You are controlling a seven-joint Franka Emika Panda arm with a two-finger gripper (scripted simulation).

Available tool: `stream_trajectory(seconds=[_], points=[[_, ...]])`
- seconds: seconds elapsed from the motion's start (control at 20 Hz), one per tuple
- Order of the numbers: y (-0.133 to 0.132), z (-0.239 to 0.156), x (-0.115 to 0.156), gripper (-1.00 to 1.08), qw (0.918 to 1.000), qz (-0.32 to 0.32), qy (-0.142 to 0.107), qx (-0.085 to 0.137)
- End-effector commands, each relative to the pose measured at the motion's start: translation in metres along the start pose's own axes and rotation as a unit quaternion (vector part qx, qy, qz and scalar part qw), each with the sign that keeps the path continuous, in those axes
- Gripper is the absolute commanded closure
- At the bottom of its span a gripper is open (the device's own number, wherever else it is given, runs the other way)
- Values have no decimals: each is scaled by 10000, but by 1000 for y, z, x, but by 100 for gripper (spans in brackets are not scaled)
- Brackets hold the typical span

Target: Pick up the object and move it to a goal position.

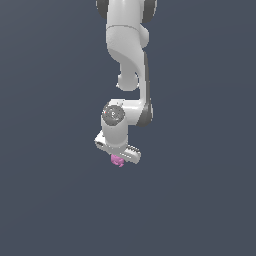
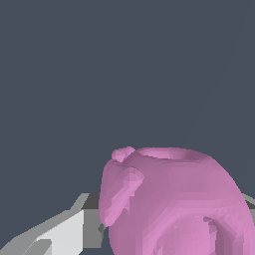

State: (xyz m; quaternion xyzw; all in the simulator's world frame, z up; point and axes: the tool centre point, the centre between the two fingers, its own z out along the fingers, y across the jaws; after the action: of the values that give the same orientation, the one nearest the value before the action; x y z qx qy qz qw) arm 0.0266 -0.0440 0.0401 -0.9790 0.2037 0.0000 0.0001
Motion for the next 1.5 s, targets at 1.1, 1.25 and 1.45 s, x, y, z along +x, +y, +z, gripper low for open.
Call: stream_trajectory(seconds=[1.1,1.25,1.45], points=[[43,-42,-21,108,10000,2,1,3],[62,-60,-30,108,10000,3,-1,5],[85,-84,-41,108,10000,4,-2,7]])
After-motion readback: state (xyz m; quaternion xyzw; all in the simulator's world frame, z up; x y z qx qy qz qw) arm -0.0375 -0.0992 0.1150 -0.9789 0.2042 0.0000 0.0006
